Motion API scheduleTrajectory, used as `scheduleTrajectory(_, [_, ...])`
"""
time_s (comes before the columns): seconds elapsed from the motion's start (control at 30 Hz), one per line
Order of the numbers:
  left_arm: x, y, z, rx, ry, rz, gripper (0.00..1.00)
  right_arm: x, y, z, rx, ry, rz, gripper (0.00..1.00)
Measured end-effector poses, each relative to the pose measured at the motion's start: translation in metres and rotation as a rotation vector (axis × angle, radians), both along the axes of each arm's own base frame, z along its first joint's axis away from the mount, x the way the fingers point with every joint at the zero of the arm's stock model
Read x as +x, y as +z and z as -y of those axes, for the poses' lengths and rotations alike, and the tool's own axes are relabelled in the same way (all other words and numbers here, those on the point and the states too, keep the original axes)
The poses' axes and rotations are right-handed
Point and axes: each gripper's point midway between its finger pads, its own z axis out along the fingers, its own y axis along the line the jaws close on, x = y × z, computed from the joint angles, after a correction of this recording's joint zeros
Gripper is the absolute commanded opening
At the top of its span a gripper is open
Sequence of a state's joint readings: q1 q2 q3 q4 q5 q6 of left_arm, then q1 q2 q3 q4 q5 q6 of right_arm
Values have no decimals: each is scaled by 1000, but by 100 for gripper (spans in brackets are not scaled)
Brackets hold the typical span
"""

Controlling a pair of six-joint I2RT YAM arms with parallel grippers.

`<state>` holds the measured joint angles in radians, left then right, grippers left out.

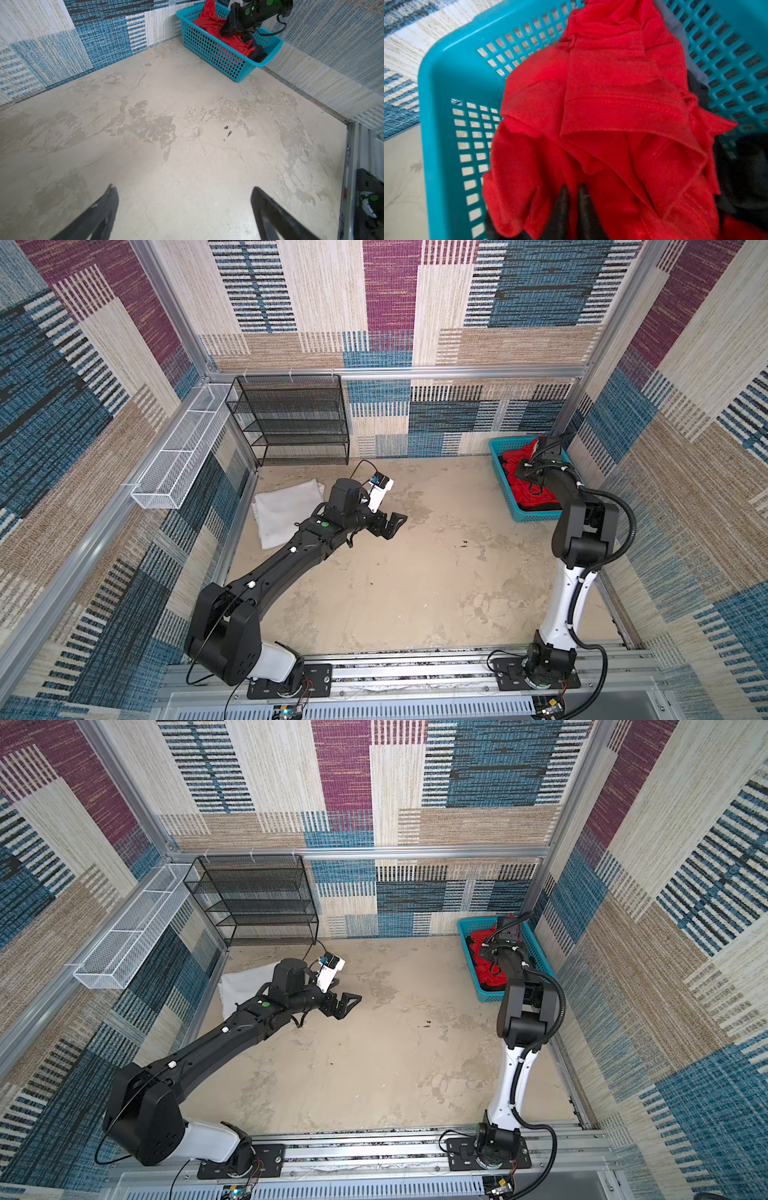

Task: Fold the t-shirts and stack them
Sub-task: 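Close the right gripper on the red t-shirt inside the basket, then lift the red t-shirt out of the basket and drop it on the table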

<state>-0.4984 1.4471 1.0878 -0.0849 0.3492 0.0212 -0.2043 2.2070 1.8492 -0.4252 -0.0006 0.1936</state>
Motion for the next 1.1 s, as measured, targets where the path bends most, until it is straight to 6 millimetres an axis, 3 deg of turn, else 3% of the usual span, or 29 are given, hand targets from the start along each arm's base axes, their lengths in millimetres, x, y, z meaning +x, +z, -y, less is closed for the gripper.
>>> scheduleTrajectory(0.13, [0, 2, 1, -3, -2, 2, 99, -12, 13, -7, 12, 20, 22, 0])
scheduleTrajectory(0.23, [-2, 5, 1, -9, -4, 7, 99, -23, 39, -14, 19, 41, 81, 0])
scheduleTrajectory(0.37, [-4, 9, 2, -15, -8, 15, 99, -42, 89, -32, 20, 90, 199, 0])
scheduleTrajectory(0.57, [-6, 16, 1, -20, -6, 31, 99, -63, 182, -82, 3, 194, 394, 0])
scheduleTrajectory(0.63, [-7, 20, 0, -24, -3, 41, 99, -66, 217, -103, -1, 236, 454, 0])
scheduleTrajectory(0.73, [-10, 28, -3, -31, 3, 63, 99, -68, 294, -145, -10, 320, 570, 0])
scheduleTrajectory(0.8, [-11, 34, -8, -32, 23, 85, 99, -77, 367, -189, -17, 411, 706, 0])
scheduleTrajectory(0.9, [-15, 46, -14, -43, 41, 123, 99, -105, 443, -269, 17, 588, 878, 0])
scheduleTrajectory(0.97, [-18, 56, -22, -41, 73, 148, 99, -119, 458, -313, 60, 691, 913, 0])
scheduleTrajectory(1.0, [-21, 63, -27, -46, 89, 161, 99, -119, 451, -332, 82, 725, 893, 0])
scheduleTrajectory(1.07, [-30, 77, -44, -63, 157, 187, 99, -116, 411, -370, 124, 790, 784, 0])
scheduleTrajectory(1.1, [-41, 80, -55, -83, 196, 182, 99, -114, 375, -391, 138, 818, 690, 0])
